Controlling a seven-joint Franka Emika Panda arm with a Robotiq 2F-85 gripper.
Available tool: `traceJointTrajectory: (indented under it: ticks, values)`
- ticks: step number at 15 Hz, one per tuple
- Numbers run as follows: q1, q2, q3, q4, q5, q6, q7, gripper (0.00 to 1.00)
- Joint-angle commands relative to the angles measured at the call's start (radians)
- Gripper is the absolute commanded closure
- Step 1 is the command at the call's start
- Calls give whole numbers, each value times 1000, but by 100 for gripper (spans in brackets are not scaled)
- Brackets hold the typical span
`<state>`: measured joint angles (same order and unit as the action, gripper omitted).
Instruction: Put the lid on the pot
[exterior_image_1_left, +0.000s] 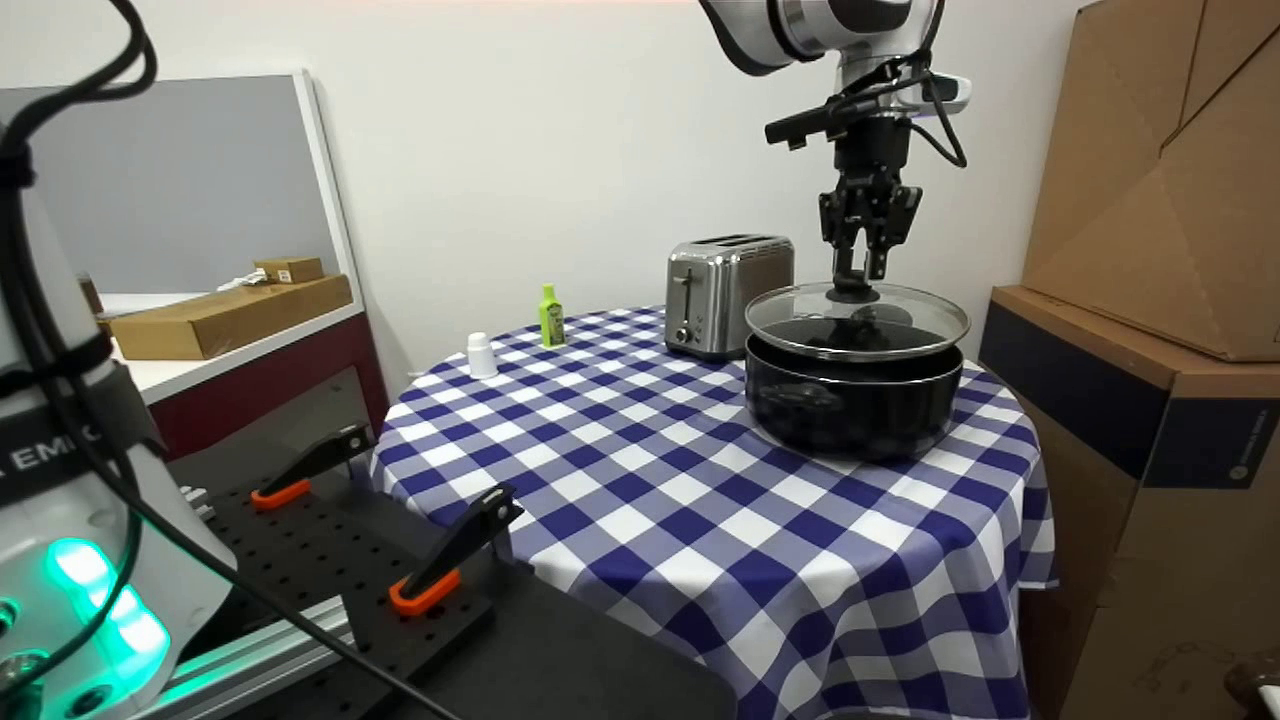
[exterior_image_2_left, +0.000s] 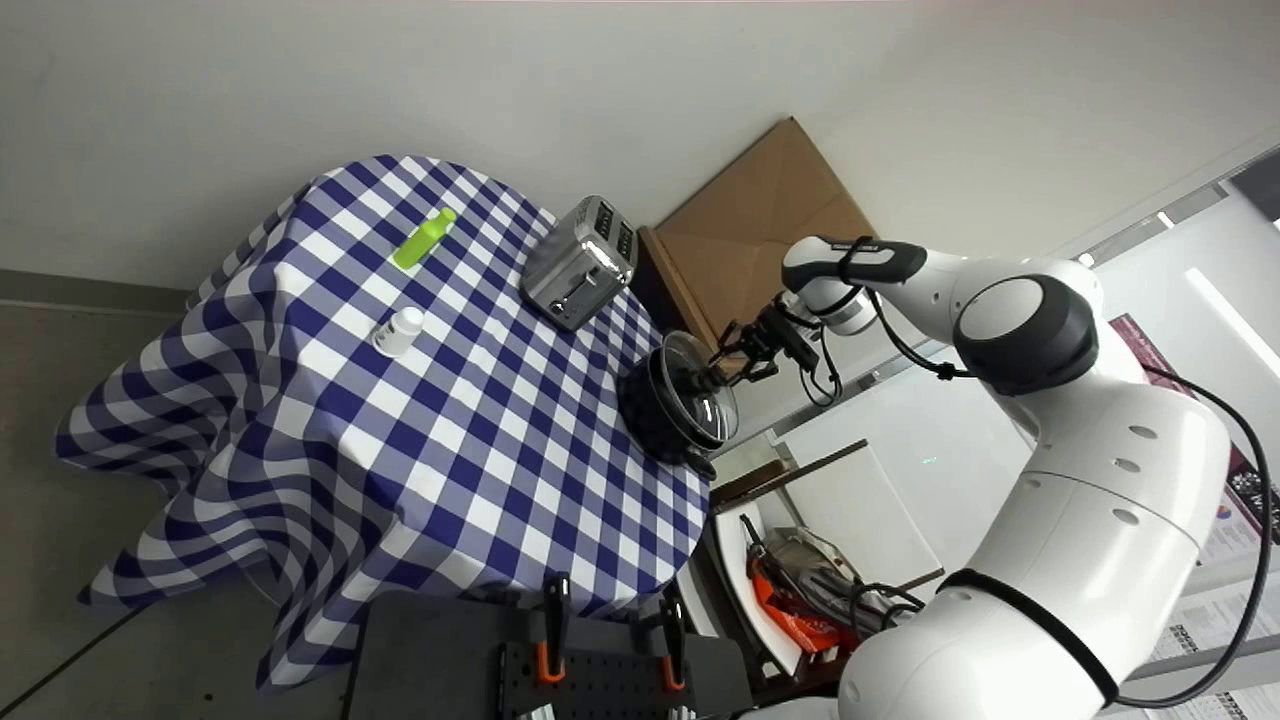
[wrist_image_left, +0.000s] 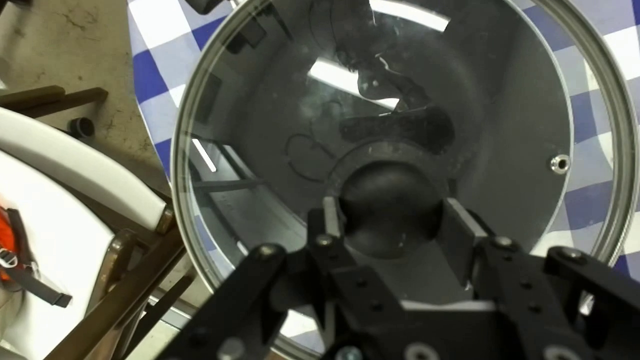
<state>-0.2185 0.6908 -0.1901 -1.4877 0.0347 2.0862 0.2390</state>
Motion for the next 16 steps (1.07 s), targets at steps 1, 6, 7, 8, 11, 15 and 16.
traceJointTrajectory:
  ticks: [1, 6, 7, 8, 11, 15, 16]
  values:
    - [-1, 72, 3, 111, 11, -48, 21, 76]
    - [-4, 119, 1, 150, 11, -67, 32, 76]
    - [-5, 119, 0, 153, 10, -76, 32, 76]
    - [-6, 119, -1, 154, 9, -79, 33, 76]
    - [-7, 111, -6, 142, 6, -89, 33, 76]
    - [-9, 93, -13, 107, 3, -81, 33, 76]
    - [-10, 91, -14, 102, 3, -79, 33, 76]
